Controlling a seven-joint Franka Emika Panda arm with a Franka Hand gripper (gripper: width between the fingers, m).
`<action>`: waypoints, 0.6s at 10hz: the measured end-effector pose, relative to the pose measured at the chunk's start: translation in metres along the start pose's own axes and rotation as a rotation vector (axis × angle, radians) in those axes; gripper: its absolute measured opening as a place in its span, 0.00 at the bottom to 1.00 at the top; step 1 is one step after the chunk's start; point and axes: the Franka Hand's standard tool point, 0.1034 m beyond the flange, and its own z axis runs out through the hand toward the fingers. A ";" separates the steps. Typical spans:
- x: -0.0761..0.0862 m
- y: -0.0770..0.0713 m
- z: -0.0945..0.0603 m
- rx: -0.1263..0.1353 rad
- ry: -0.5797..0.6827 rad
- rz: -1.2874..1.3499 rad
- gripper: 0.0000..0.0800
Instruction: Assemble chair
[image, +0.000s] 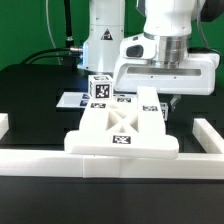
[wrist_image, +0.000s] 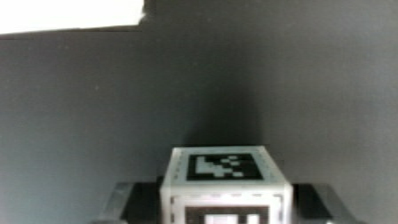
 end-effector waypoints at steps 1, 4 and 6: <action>0.009 0.000 -0.020 0.016 -0.001 -0.010 0.36; 0.040 0.002 -0.077 0.029 0.013 -0.051 0.36; 0.045 0.001 -0.081 0.029 0.012 -0.054 0.36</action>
Offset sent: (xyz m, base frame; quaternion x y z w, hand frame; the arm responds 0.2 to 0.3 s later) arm 0.0406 -0.0160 0.0548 -0.0257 0.0012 -0.0709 0.9972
